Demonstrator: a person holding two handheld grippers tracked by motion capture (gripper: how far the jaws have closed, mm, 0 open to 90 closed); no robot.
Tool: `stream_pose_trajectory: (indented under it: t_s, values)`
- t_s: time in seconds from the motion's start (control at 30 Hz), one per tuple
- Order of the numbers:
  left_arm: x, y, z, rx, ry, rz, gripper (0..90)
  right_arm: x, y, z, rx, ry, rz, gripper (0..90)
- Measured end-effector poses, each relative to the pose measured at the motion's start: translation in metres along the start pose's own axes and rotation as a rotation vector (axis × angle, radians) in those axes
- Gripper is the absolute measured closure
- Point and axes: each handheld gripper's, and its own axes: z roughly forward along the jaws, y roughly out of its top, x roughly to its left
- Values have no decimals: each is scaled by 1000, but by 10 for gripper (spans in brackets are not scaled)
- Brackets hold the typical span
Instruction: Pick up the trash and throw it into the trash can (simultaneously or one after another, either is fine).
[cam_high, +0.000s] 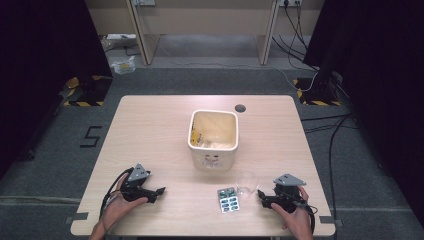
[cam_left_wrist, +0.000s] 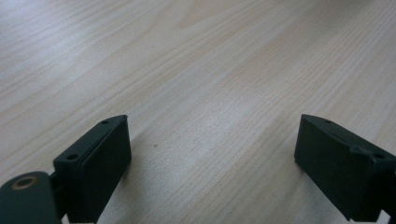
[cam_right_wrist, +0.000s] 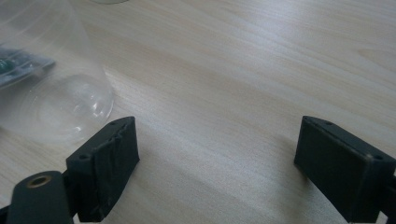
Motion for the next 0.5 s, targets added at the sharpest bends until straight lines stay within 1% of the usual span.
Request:
stream_pose_trajectory:
  t_s: [0.17,0.27,0.33,0.4,0.43,0.5]
  values:
    - [0,0,0,0,0,0,98,0,0,0,1,1,-1,135]
    - [0,0,0,0,0,0,98,-1,0,-1,-2,-1,5,151]
    - [0,0,0,0,0,0,98,-2,1,-2,-4,-1,23,155]
    - [0,0,0,0,0,0,98,-2,1,-4,-14,-5,26,155]
    - [0,0,0,0,0,0,98,-4,4,-9,-37,-13,32,155]
    - [0,0,0,0,0,0,98,-5,7,-15,-61,-18,34,155]
